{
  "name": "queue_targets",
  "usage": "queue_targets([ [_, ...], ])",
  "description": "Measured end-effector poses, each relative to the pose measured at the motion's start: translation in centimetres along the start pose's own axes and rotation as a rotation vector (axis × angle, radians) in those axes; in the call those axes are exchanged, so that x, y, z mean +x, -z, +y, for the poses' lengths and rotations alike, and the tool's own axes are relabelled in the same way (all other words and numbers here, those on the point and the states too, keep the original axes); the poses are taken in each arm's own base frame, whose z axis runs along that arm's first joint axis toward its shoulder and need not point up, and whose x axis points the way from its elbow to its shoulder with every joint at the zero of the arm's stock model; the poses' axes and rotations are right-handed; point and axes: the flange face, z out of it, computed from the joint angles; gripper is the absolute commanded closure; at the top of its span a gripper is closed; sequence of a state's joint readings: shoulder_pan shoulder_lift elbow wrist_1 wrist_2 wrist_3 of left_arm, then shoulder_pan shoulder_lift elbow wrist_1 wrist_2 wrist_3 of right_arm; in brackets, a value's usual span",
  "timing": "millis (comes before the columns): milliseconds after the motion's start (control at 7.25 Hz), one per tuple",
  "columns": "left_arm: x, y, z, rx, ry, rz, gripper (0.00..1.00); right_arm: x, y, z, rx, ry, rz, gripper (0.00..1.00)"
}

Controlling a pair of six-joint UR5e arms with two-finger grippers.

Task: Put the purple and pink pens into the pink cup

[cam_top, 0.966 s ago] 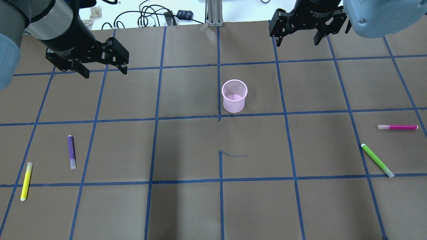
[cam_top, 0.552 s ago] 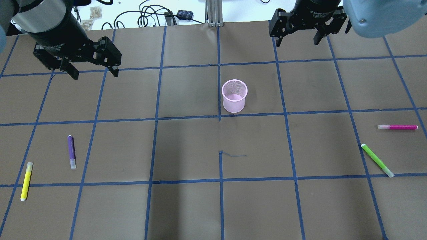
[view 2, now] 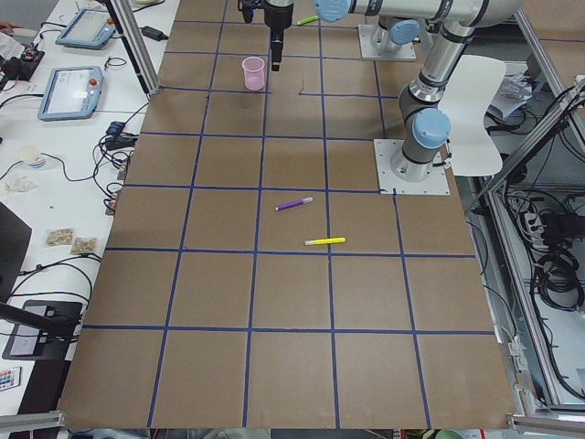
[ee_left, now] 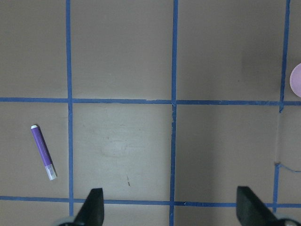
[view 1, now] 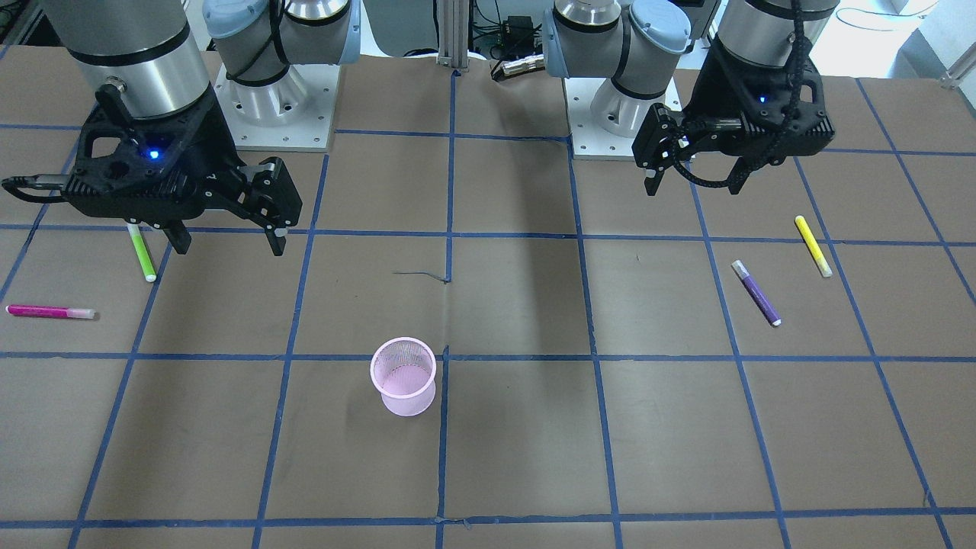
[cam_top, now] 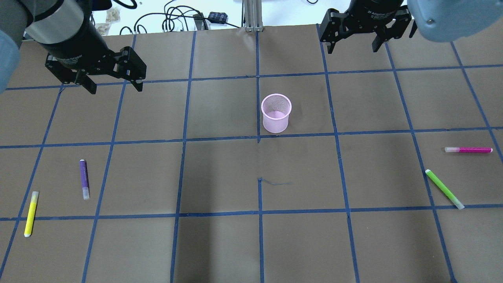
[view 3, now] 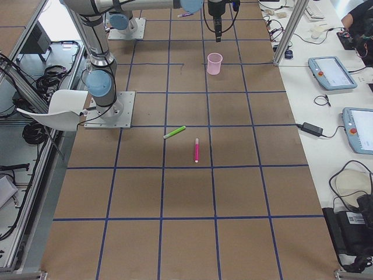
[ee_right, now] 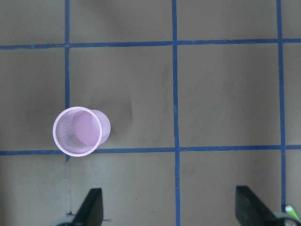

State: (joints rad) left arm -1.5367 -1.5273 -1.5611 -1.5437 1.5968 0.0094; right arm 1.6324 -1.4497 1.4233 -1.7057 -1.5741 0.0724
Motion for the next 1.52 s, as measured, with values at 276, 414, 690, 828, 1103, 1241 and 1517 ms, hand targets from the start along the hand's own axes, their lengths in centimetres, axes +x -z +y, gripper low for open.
queue_targets([
  [276, -0.2, -0.1, 0.2, -0.003, 0.004, 0.002, 0.00, 0.9, 0.3, -0.3, -0.011, -0.015, 0.008, 0.00],
  [414, -0.3, -0.3, 0.3, -0.009, 0.007, 0.001, 0.00, 2.7, 0.8, -0.7, -0.027, -0.021, 0.031, 0.00],
  [690, -3.2, -0.7, 0.2, -0.039, 0.066, -0.007, 0.00, 11.8, 2.0, -1.7, -0.100, 0.053, 0.077, 0.00],
  [828, -6.7, -1.9, -0.1, -0.093, 0.140, 0.005, 0.00, 17.4, 2.2, -1.7, -0.131, 0.117, 0.078, 0.00],
  [1103, -14.8, -6.8, -1.1, -0.226, 0.320, 0.086, 0.00, 28.7, 1.6, -0.7, -0.178, 0.352, 0.054, 0.00],
  [1241, -18.1, -9.6, -1.6, -0.280, 0.390, 0.114, 0.00, 33.6, 0.7, 0.1, -0.188, 0.517, 0.032, 0.00],
  [1517, -23.8, -15.8, -2.6, -0.384, 0.481, 0.150, 0.00, 41.9, -2.6, 0.8, -0.161, 0.847, 0.013, 0.02],
])
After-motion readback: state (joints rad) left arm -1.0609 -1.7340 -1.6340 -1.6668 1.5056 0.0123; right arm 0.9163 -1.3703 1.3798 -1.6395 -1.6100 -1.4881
